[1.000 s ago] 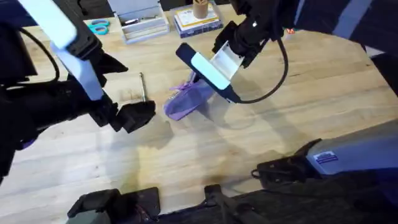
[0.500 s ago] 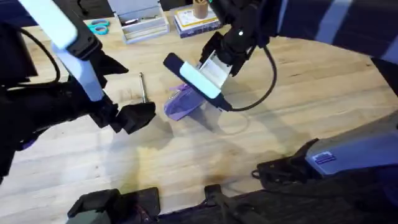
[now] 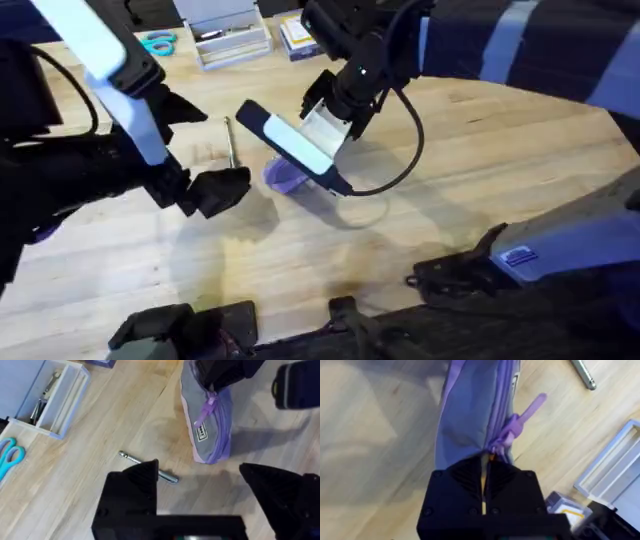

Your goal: Unzip the bag, pick up the pens from the table one at a time and place them inside, then zip the bag closed.

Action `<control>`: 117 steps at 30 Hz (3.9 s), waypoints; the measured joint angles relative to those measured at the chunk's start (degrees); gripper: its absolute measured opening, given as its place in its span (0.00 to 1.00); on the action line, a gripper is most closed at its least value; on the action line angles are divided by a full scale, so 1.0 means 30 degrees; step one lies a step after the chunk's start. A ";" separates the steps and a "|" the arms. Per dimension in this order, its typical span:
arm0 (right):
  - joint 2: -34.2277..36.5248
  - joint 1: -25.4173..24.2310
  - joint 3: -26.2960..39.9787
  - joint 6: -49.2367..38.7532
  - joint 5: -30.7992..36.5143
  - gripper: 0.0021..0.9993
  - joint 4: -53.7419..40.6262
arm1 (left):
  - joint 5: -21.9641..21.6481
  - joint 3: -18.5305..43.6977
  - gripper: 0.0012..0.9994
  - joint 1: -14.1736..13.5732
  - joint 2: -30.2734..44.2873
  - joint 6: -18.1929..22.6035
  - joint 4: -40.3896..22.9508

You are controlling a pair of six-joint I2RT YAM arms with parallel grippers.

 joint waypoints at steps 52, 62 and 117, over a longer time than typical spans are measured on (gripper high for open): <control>0.0702 0.0073 0.0153 0.2037 -0.2685 1.00 0.0590 | 0.0000 0.0000 0.99 0.0000 0.0000 0.0000 -0.0022; -0.3766 0.0248 0.0153 0.7513 -0.3442 1.00 0.0436 | 0.0000 0.0000 0.99 0.0000 0.0000 0.0000 -0.0022; -0.8524 0.0248 0.0153 2.7275 0.0339 1.00 -0.2302 | -1.2561 0.0000 1.00 -0.3791 1.0934 -1.8374 0.8832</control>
